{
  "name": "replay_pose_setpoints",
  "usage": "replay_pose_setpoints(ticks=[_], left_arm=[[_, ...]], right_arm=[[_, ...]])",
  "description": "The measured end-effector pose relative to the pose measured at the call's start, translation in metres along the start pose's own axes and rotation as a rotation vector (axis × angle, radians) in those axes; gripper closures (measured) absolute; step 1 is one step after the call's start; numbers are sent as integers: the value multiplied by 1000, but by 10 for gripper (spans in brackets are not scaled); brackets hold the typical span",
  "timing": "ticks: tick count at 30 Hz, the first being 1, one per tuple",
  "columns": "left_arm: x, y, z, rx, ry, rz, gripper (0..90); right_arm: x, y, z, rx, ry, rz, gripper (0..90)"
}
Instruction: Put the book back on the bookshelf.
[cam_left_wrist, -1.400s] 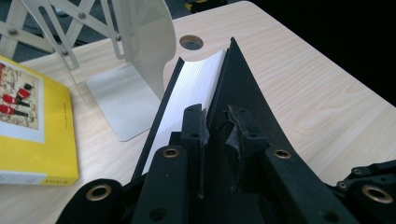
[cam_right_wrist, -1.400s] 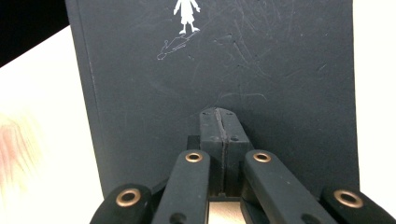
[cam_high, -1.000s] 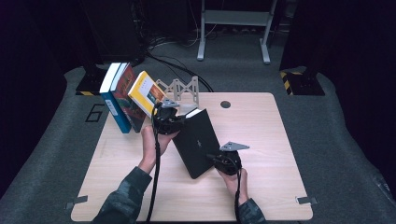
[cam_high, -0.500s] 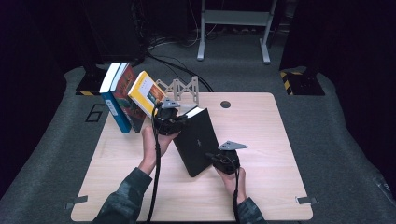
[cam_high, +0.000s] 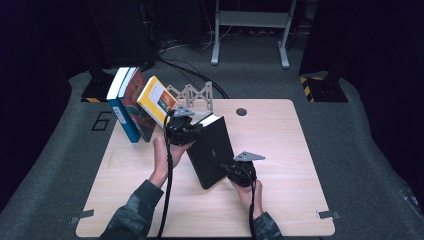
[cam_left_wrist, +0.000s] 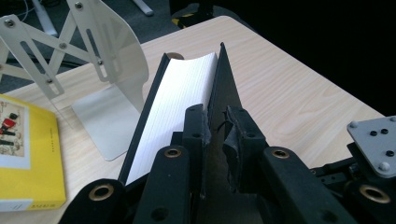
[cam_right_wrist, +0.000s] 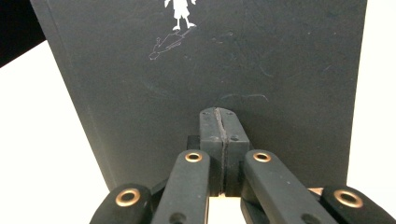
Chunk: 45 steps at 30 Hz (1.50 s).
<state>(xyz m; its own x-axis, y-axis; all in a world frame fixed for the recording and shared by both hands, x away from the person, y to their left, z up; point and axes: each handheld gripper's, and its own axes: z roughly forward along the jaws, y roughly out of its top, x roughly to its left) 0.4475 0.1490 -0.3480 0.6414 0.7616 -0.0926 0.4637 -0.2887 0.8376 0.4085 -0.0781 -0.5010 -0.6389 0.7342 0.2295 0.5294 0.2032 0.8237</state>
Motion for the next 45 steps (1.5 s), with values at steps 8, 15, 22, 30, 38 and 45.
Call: replay_pose_setpoints(ticks=[8, 15, 22, 30, 38, 45], left_arm=[[-8, 2, -1, -1, -7, 21, 789], [-11, 5, 2, -12, -25, 20, 792], [-17, 6, 1, -15, -49, 50, 799], [-18, 2, -3, -26, -71, 51, 800], [-23, -1, -5, -31, -83, 47, 805], [-27, -5, -5, -23, -95, 58, 812]], right_arm=[[1, -2, 0, -7, -10, 11, 900], [4, -1, 2, 0, -22, 11, 900], [6, -2, 9, 19, -4, 15, 900], [3, 1, 11, 24, -5, 3, 900], [2, 3, 12, 31, -2, 14, 900], [0, 4, 9, 50, 13, -2, 865]])
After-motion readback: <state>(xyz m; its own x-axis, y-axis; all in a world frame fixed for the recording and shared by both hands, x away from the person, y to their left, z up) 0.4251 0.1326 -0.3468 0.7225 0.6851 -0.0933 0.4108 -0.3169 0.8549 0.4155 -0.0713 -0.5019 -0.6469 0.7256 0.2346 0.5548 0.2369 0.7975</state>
